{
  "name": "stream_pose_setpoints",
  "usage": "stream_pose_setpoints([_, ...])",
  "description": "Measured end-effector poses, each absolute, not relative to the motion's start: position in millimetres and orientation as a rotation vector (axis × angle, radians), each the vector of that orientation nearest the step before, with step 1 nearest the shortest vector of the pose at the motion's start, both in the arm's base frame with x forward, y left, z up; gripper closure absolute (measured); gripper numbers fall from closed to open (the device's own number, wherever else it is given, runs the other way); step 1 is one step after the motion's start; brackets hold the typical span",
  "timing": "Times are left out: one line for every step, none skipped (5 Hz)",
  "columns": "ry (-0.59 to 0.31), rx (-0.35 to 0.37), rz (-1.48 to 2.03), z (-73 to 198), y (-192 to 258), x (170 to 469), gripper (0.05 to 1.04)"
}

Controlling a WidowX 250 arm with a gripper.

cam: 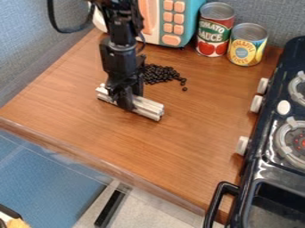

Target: Sweep into pile

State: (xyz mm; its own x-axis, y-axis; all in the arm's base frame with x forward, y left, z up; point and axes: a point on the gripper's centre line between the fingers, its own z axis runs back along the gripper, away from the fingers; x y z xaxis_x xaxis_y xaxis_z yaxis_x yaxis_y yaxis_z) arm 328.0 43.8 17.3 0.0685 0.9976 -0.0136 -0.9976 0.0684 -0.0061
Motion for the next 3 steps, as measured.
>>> stream_pose_setpoints([0.017, 0.028, 1.542, 10.7, 46.2, 323.4, 0.338])
stream_pose_setpoints([0.044, 0.0, 1.561, 16.9, 47.0, 309.1, 0.093])
stream_pose_setpoints([0.03, -0.084, 1.59, 51.1, 57.8, 294.9, 0.078])
